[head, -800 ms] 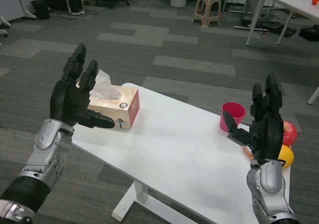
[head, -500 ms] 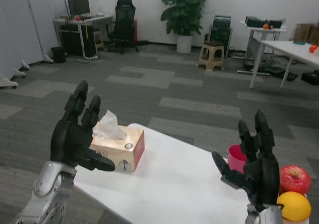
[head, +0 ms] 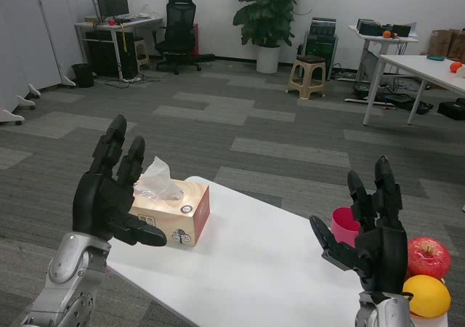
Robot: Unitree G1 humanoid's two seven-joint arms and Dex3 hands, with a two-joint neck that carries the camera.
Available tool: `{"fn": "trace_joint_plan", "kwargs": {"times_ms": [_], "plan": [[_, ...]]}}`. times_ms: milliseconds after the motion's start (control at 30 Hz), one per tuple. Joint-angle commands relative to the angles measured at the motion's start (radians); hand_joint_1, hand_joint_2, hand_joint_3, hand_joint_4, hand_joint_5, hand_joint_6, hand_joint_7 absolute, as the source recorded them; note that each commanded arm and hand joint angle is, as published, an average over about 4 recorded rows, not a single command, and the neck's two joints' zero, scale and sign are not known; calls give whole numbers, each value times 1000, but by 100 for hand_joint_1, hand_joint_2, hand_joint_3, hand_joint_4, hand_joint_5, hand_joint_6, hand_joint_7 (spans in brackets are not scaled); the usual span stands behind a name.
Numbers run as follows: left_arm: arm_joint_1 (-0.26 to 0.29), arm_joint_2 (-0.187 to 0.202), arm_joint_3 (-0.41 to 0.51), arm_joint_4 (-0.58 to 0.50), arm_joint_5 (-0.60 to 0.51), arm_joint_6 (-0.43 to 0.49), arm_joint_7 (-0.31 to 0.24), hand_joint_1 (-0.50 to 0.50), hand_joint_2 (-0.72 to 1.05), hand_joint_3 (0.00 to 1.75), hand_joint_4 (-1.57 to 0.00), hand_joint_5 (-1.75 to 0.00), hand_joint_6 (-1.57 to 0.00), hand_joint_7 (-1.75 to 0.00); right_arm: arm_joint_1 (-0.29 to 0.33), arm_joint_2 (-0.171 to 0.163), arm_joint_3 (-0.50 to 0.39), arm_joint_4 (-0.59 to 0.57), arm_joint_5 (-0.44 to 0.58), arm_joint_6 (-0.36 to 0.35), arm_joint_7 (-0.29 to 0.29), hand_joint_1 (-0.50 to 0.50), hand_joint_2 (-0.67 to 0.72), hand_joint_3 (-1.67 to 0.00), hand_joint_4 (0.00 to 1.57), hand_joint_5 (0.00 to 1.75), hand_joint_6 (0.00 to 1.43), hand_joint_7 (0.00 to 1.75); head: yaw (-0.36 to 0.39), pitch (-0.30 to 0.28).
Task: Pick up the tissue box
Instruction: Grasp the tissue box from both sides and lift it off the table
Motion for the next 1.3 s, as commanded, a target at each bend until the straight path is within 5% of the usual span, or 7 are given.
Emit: {"fn": "trace_joint_plan", "kwargs": {"times_ms": [33, 300, 600, 800, 1100, 1300], "plan": [[2, 12, 22, -1, -4, 4, 1, 50, -28, 0, 0, 0, 0, 0, -11, -1, -1, 8, 2, -14, -4, 12, -41, -56, 26, 17, 0, 7, -16, -49], [10, 60, 77, 20, -47, 4, 1, 50, -21, 0, 0, 0, 0, 0, -11, -3, 10, 31, 2, -13, -4, 12, -37, -56, 29, 10, 0, 7, -13, -144], [32, 189, 99, 112, -142, 18, -18, 50, -10, 0, 0, 0, 0, 0, -11, -16, 38, 49, 2, -12, -4, 12, -35, -52, 34, 10, 0, 7, -3, -202], [29, 280, 102, 246, -220, 48, -80, 50, -10, 0, 0, 0, 0, 0, -11, -26, 47, 52, 4, -12, -4, 12, -35, -56, 37, 10, 0, 7, 6, -209], [-54, 394, 54, 485, -251, 79, -157, 50, -2, 0, 0, 0, 0, 0, -11, -35, 54, 61, 5, -12, -4, 12, -35, -52, 37, 15, 0, 7, 25, -210], [-160, 476, -118, 658, -336, 79, -180, 50, -2, 0, 0, 0, 0, 0, -12, -38, 70, 71, 7, -12, -6, 12, -35, -50, 37, 10, 0, 7, 55, -201]]}}
